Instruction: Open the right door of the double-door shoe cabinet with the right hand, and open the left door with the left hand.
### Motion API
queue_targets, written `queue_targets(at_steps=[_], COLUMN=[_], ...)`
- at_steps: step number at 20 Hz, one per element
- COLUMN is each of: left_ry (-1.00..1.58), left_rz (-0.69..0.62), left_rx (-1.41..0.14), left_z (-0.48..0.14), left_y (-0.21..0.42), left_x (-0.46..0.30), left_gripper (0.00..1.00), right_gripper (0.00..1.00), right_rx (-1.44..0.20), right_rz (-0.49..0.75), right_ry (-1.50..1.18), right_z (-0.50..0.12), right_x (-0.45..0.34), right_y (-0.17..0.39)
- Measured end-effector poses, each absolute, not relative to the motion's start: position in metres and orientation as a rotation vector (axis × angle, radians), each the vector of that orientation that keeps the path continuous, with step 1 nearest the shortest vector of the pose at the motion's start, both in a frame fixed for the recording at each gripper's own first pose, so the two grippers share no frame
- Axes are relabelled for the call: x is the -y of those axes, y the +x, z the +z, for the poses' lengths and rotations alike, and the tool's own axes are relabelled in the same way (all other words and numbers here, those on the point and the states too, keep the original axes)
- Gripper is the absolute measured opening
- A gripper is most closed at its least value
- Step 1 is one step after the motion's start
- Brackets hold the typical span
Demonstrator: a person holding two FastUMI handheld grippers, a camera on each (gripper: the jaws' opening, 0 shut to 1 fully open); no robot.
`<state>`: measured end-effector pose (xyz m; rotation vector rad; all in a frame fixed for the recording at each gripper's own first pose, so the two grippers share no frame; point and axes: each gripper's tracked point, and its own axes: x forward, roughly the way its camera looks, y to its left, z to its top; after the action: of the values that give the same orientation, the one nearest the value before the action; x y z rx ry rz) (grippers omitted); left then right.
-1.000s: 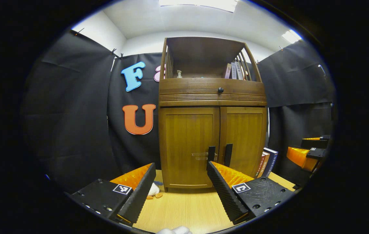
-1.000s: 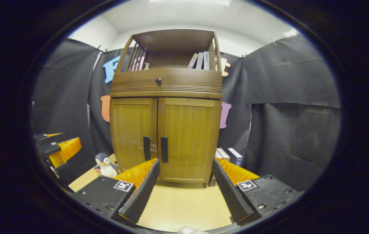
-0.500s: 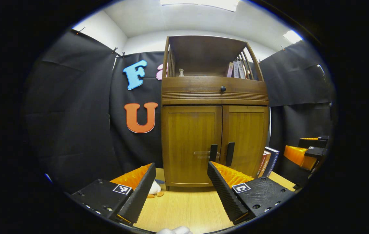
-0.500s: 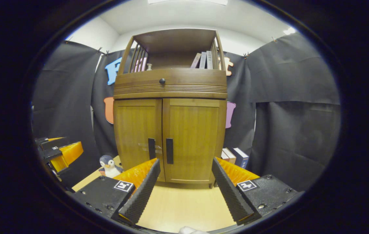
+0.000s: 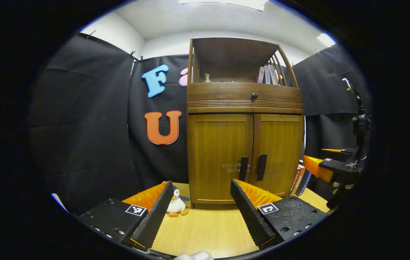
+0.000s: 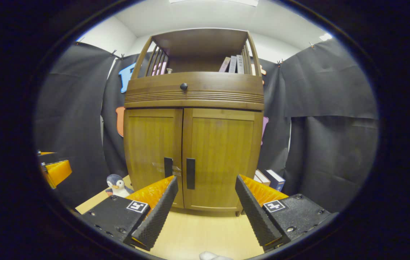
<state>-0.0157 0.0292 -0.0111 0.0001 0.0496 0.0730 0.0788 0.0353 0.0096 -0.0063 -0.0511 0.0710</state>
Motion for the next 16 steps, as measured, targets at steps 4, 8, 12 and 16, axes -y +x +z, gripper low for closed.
queue_targets(at_steps=[4, 8, 12, 16], left_ry=[0.002, -0.004, 0.000, 0.002], left_rz=[0.103, 0.141, 0.184, 0.225], left_rx=[-0.059, -0.064, -0.062, -0.067], left_z=[-0.014, -0.014, -0.012, -0.014], left_y=[-0.023, -0.032, -0.041, -0.048], left_x=[-0.041, -0.055, -0.071, -0.087], left_gripper=[0.96, 0.96, 0.96, 0.96], right_gripper=[1.00, 1.00, 1.00, 1.00], right_rx=[0.035, 0.002, -0.056, -0.133], right_rz=[0.103, 0.112, 0.097, 0.078], right_ry=[-0.010, 0.030, 0.023, 0.018], right_z=[0.001, -0.009, -0.026, -0.051], right_x=[-0.055, -0.071, -0.077, -0.079], right_y=[0.121, 0.166, 0.213, 0.255])
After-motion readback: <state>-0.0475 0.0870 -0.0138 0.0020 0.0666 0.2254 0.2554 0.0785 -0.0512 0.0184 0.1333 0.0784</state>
